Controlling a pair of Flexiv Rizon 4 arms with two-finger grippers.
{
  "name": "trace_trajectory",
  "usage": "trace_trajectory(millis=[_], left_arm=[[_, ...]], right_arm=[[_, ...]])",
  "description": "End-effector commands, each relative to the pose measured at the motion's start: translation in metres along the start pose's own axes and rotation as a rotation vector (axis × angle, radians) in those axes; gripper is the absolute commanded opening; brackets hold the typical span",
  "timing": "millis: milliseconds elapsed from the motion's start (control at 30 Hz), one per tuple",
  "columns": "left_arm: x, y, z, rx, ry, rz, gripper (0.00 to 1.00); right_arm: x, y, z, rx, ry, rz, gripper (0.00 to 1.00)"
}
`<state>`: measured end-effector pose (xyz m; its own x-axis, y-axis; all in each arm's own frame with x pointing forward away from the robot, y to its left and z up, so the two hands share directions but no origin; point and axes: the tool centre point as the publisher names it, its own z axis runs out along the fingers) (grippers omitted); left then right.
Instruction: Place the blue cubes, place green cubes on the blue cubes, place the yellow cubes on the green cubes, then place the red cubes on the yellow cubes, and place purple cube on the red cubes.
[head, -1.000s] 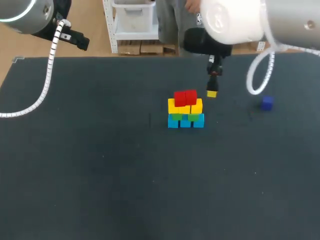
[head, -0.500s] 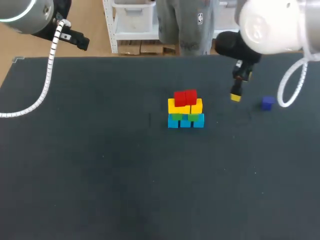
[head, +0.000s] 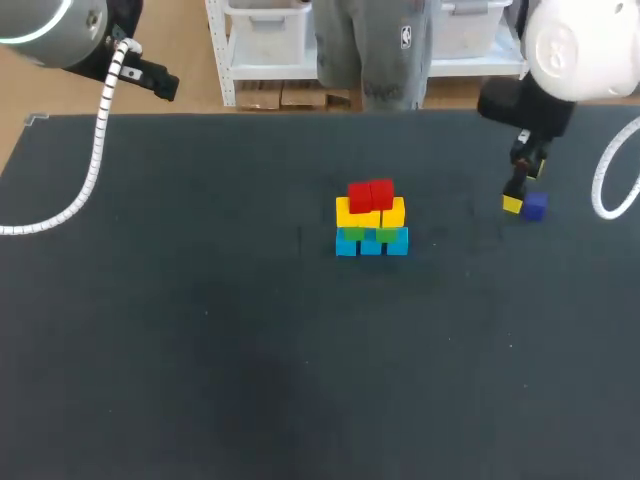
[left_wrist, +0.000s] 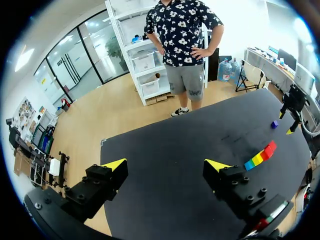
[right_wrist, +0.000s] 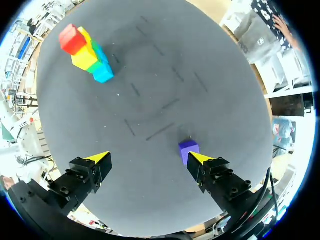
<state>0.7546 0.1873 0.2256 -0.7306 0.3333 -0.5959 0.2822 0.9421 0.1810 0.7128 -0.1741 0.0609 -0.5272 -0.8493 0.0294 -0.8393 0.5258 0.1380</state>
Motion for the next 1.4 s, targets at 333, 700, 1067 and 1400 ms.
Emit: trace_trajectory(millis=[333,700,1067,1400], left_arm=[[0.0,0.001,-0.001,0.002,0.0,0.002,1.0],[0.0,0.001,-0.001,0.002,0.0,0.002,1.0],[0.0,0.001,-0.001,0.002,0.0,0.002,1.0],[0.0,0.001,-0.001,0.002,0.0,0.002,1.0]], right_arm=[[0.011,-0.029,0.016,-0.033,0.043,0.008,1.0],[0.018,-0.039,0.032,-0.041,0.062,-0.009,1.0],[0.019,-0.045,0.045,-0.054,0.074,-0.017,1.0],[0.019,-0.046,0.055,-0.068,0.077,-0.018,0.4]])
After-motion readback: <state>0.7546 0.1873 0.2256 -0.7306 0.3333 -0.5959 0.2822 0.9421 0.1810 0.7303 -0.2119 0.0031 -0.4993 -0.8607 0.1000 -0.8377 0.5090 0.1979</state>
